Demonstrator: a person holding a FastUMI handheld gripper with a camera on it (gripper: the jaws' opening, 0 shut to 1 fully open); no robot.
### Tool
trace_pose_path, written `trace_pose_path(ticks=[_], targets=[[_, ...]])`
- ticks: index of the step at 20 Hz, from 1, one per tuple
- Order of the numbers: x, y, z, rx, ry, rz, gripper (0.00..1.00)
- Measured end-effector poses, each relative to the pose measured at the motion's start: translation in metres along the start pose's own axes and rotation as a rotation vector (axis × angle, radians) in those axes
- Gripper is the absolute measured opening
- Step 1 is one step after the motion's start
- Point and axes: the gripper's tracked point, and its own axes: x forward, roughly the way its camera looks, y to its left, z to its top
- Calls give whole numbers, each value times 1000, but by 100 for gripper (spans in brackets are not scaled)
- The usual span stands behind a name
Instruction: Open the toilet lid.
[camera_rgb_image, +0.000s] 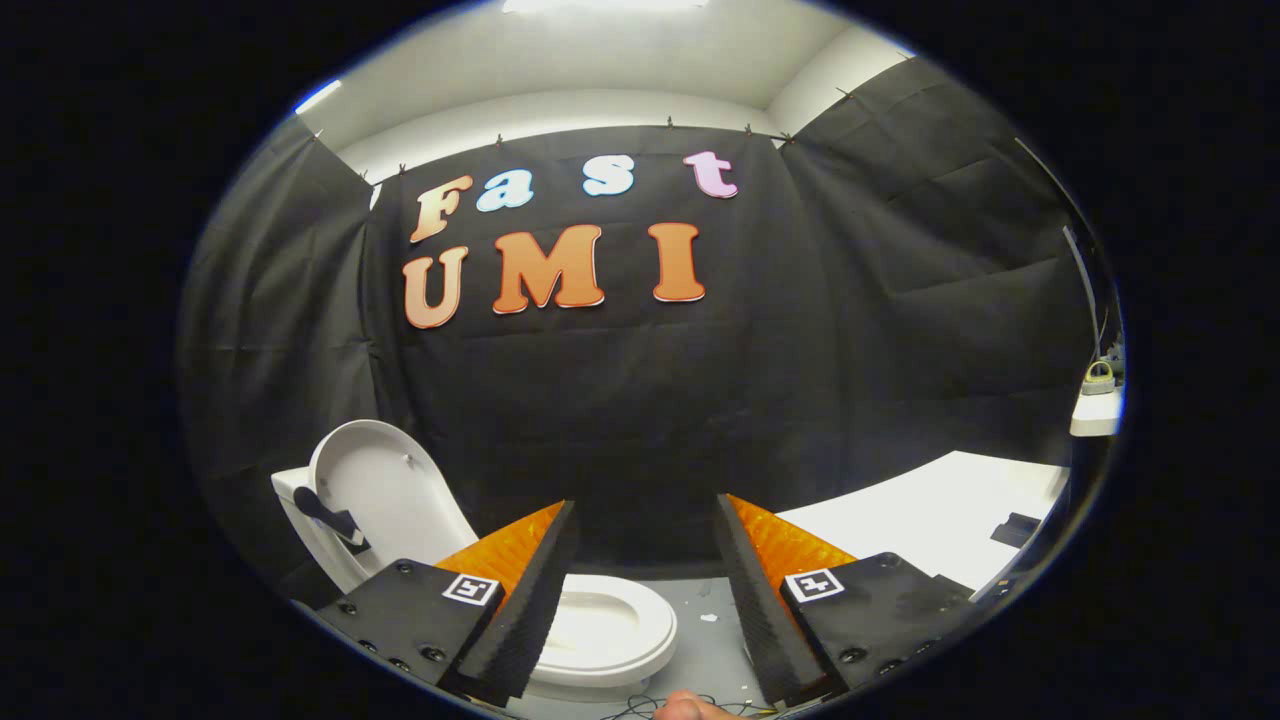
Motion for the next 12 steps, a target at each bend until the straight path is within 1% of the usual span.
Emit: trace_pose_path(ticks=[7, 12], targets=[[-7, -29, -36, -60, 18, -71, 88], [-6, -40, -49, -43, 43, -93, 88]])
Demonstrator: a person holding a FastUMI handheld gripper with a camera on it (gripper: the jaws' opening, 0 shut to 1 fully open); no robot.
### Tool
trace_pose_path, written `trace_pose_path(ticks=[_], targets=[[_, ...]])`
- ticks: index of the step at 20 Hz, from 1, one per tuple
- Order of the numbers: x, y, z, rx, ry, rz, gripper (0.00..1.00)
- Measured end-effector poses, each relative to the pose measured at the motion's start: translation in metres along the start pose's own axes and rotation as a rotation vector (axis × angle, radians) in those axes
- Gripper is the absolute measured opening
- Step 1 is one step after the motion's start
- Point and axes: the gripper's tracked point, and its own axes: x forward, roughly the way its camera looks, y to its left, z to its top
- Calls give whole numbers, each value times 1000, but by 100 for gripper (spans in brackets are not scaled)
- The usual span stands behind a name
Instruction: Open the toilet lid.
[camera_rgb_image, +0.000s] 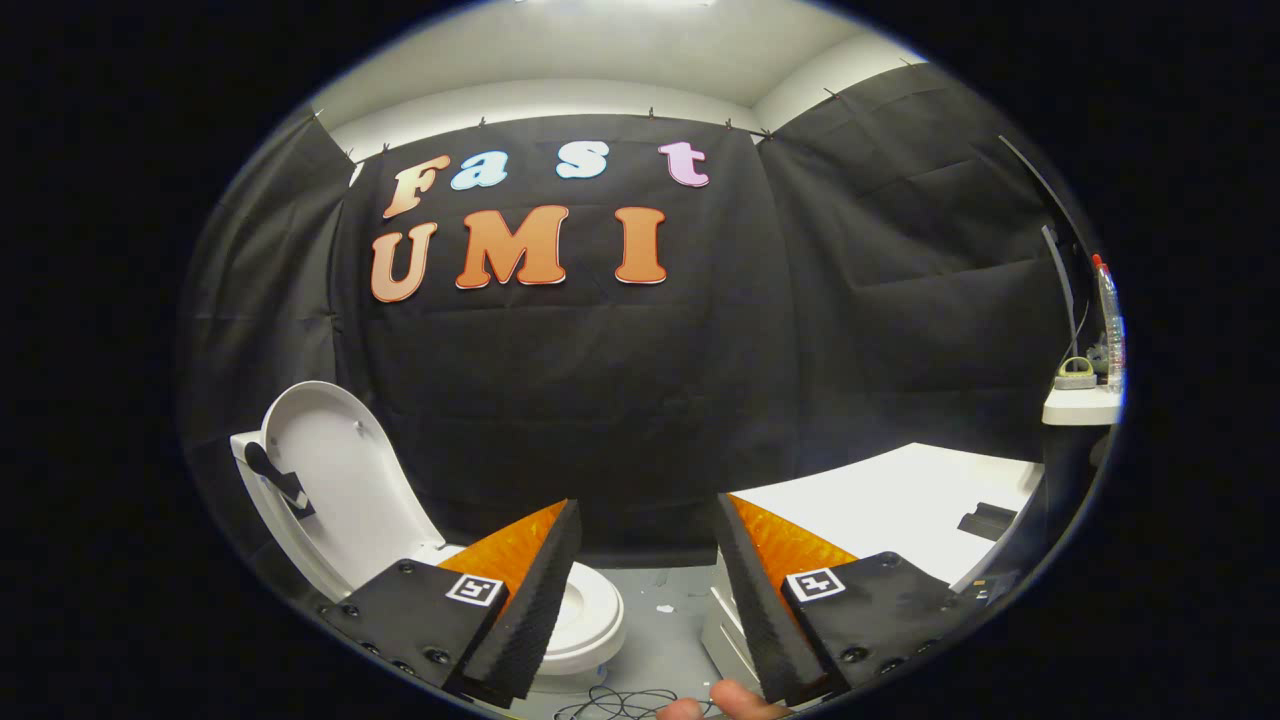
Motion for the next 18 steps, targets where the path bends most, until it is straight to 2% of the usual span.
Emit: trace_pose_path(ticks=[6, 18], targets=[[0, -9, 5, 13, -10, -30, 88], [-3, -6, 5, -3, 7, -28, 88]])
